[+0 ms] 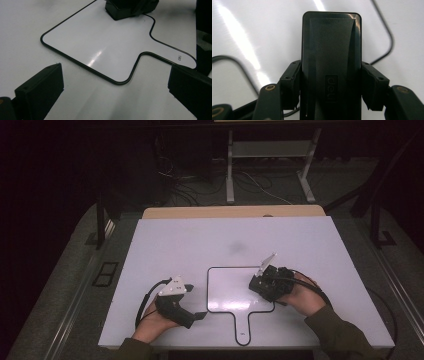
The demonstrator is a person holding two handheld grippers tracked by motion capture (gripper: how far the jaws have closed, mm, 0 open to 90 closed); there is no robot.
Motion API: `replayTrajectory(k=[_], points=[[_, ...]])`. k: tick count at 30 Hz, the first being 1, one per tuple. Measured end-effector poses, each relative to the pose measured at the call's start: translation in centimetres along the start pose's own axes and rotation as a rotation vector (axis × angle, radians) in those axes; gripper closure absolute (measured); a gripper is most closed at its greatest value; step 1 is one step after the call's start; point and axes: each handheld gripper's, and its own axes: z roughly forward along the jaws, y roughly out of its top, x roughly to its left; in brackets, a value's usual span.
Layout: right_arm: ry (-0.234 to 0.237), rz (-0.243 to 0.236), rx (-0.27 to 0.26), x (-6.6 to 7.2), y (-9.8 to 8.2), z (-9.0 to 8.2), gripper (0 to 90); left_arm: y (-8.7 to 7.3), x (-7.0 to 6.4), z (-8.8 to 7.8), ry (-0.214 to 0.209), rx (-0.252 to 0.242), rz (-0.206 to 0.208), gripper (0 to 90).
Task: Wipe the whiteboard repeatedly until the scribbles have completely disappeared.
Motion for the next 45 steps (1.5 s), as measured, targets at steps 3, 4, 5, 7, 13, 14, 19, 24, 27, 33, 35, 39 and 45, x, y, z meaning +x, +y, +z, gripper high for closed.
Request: replayTrajectory(k=[3,4,5,7,13,14,19,24,27,33,35,39,45], points=[[0.022,-0.013,-0.001,0.7,-0.2,-0.2,38.8,0.0,0.0,0.0,0.000,0.004,0.002,0.0],[0.029,-0.014,-0.004,0.9,-0.2,-0.2,38.9,0.0,-0.1,0.0,-0.001,0.003,0.001,0.0],[0.035,-0.016,-0.003,1.2,-0.3,-0.3,38.8,0.0,-0.1,0.0,-0.001,0.002,0.001,0.0],[0.047,-0.030,-0.005,1.5,-0.3,-0.3,38.9,0.0,0.0,0.0,0.000,0.003,0.001,0.0],[0.086,-0.057,-0.011,2.5,0.1,-0.3,38.8,0.0,0.0,0.0,0.001,-0.003,0.001,0.0],[0.086,-0.055,-0.008,2.5,0.1,-0.3,38.8,0.0,0.0,-0.1,0.000,-0.001,0.003,0.0],[0.076,-0.029,-0.017,1.6,0.1,-0.2,38.8,0.0,0.0,0.0,0.000,0.000,0.002,0.0],[0.102,-0.010,-0.043,0.6,-0.2,0.0,38.8,0.0,0.1,0.0,-0.001,-0.002,-0.004,0.0],[0.123,0.005,-0.064,0.0,-0.4,0.0,38.8,-0.1,0.1,0.0,-0.002,-0.005,-0.005,0.0],[0.146,0.036,-0.098,-0.8,-0.6,-0.5,38.8,-0.1,0.2,-0.1,0.001,-0.005,-0.005,0.0],[0.149,0.039,-0.103,-1.0,-0.6,-0.7,38.8,-0.1,0.2,-0.2,0.001,-0.008,-0.005,0.0],[0.157,0.055,-0.118,-1.3,-0.4,-1.1,38.8,-0.1,0.2,-0.2,0.001,-0.023,-0.004,0.0],[0.147,0.064,-0.140,-2.0,-0.2,-1.7,38.9,0.0,0.3,-0.2,0.002,-0.019,-0.005,0.0]])
